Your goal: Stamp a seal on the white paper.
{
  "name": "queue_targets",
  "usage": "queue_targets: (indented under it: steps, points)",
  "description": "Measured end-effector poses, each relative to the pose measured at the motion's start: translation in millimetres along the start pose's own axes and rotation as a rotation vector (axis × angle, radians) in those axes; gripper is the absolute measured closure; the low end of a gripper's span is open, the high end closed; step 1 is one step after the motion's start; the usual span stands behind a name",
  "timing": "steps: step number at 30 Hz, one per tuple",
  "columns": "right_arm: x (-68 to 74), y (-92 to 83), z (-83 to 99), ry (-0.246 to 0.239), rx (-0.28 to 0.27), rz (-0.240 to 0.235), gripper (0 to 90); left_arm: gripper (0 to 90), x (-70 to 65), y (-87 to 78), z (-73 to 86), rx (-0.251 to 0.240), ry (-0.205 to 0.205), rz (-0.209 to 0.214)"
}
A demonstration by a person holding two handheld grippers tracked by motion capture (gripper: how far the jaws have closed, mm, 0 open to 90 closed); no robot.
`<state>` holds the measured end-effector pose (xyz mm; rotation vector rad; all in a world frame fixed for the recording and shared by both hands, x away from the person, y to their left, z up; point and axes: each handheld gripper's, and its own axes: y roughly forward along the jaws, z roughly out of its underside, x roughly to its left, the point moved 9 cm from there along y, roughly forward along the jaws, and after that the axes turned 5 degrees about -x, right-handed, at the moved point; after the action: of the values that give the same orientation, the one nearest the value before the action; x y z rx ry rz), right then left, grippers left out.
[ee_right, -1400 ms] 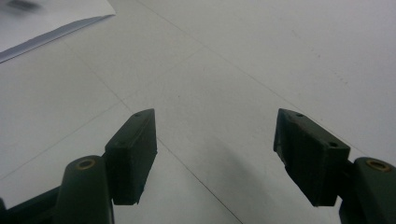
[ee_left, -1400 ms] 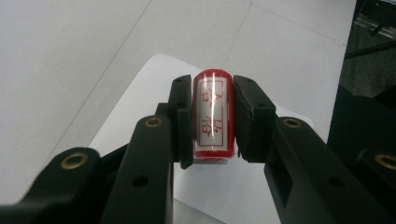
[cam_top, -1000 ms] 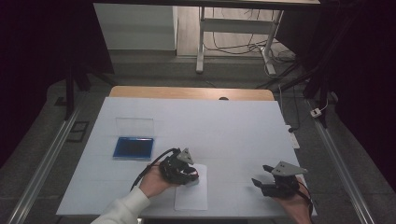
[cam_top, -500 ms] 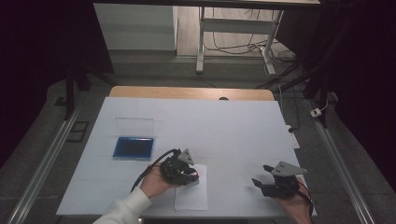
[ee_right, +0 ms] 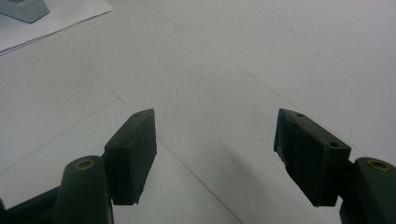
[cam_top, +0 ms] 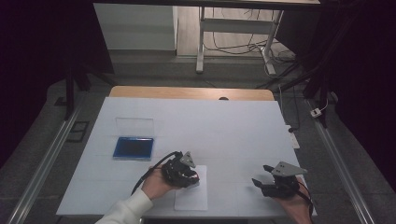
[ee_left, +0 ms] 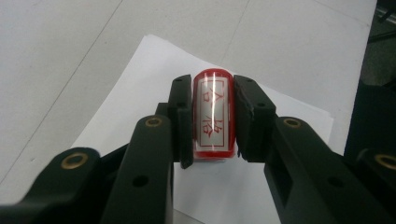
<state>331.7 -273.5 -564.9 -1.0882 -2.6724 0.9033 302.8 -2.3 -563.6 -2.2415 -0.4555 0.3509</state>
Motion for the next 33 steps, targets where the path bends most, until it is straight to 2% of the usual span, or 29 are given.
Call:
queue_targets:
  steps: [11,18,33]
  points:
    - [0.9,0.1,-0.8,-0.006,-0.002,-0.002,29.7,70.4,-1.7,4.2,2.0,0.016,0.006,-0.028]
    - [0.7,-0.5,-1.1,-0.004,-0.001,0.0,29.7,70.6,-1.6,4.9,3.5,0.004,0.004,-0.028]
    - [1.3,0.7,-0.9,-0.006,-0.002,-0.002,29.8,70.6,-1.1,5.4,3.3,0.013,0.001,-0.019]
